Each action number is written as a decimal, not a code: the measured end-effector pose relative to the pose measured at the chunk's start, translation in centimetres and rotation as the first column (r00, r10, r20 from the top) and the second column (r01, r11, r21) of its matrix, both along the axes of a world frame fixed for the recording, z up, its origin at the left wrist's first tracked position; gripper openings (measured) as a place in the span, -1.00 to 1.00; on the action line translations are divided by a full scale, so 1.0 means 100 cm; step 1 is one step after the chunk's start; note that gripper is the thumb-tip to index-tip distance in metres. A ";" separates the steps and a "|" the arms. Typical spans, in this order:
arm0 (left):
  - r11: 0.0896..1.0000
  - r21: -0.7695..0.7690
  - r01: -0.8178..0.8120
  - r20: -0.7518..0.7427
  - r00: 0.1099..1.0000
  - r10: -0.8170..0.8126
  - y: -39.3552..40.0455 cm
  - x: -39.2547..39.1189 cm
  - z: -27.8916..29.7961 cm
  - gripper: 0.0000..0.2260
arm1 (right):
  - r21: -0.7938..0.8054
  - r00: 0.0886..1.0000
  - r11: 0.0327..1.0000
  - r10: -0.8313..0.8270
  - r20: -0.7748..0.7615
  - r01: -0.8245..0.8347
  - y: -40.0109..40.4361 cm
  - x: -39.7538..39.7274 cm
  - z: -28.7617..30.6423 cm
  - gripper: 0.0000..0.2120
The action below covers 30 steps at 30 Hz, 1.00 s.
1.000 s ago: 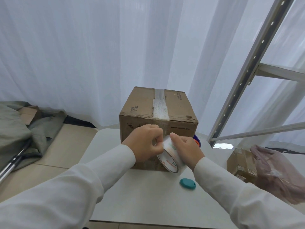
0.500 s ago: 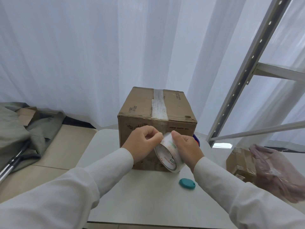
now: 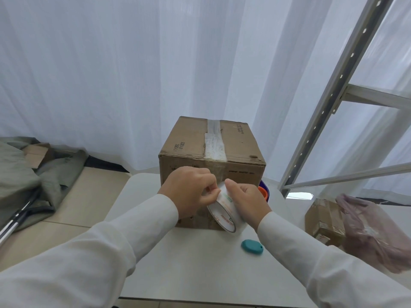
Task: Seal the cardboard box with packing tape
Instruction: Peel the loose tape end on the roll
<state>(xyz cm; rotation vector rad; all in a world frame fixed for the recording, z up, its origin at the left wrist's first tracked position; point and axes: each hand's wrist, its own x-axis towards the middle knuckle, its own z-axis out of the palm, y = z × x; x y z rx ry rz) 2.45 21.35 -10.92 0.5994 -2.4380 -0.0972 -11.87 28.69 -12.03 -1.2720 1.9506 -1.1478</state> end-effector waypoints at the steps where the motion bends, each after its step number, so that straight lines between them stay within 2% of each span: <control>1: 1.000 0.000 -0.001 0.017 1.000 0.001 0.000 0.000 0.001 -0.78 | 0.002 1.000 1.000 0.000 0.001 0.000 -0.001 0.000 0.000 -0.56; 3: 0.998 0.068 -0.017 0.042 0.999 0.014 0.000 0.000 0.005 -0.82 | 0.014 1.000 1.000 0.010 0.012 -0.011 -0.001 0.001 0.001 -0.58; 5: 0.973 0.231 -0.032 0.003 0.999 0.033 -0.001 0.001 0.004 -0.86 | 0.021 0.998 0.999 0.030 0.051 -0.031 -0.002 0.001 0.002 -0.60; 8: 0.901 0.433 -0.024 -0.105 0.992 0.077 0.002 0.000 0.001 -0.85 | 0.026 0.996 0.999 0.045 0.076 -0.047 -0.002 -0.001 0.003 -0.61; 13: 0.747 0.664 0.004 -0.149 0.980 0.128 0.003 -0.005 -0.004 -0.80 | 0.050 0.999 0.998 0.028 0.039 -0.030 -0.001 -0.003 0.000 -0.60; 15: 0.733 0.680 0.019 -0.162 0.979 0.125 0.002 -0.004 -0.005 -0.78 | 0.052 0.999 0.999 0.011 0.030 -0.012 0.000 -0.004 0.001 -0.58; 18: 0.732 0.679 0.061 -0.161 0.985 0.068 0.006 -0.004 -0.004 -0.88 | 0.013 1.000 1.000 0.011 -0.013 -0.011 -0.001 -0.007 0.001 -0.55; 21: 0.756 0.654 0.032 -0.118 0.991 0.060 0.005 -0.004 -0.005 -0.94 | 0.007 0.995 0.999 0.047 -0.089 -0.047 0.000 -0.006 0.000 -0.54; 23: 0.783 0.622 -0.007 -0.076 0.995 0.069 0.003 -0.002 -0.004 -0.94 | 0.030 0.988 0.997 0.074 -0.138 -0.071 0.000 -0.004 -0.003 -0.52; 27: 0.881 0.466 -0.080 0.032 0.997 0.074 0.009 -0.001 -0.004 -0.91 | 0.039 0.979 0.996 0.081 -0.188 -0.075 -0.002 -0.001 -0.005 -0.51; 30: 0.886 0.458 -0.069 -0.009 0.997 0.082 0.010 -0.004 -0.004 -0.91 | 0.038 0.985 0.996 0.090 -0.150 -0.085 -0.002 0.001 -0.004 -0.48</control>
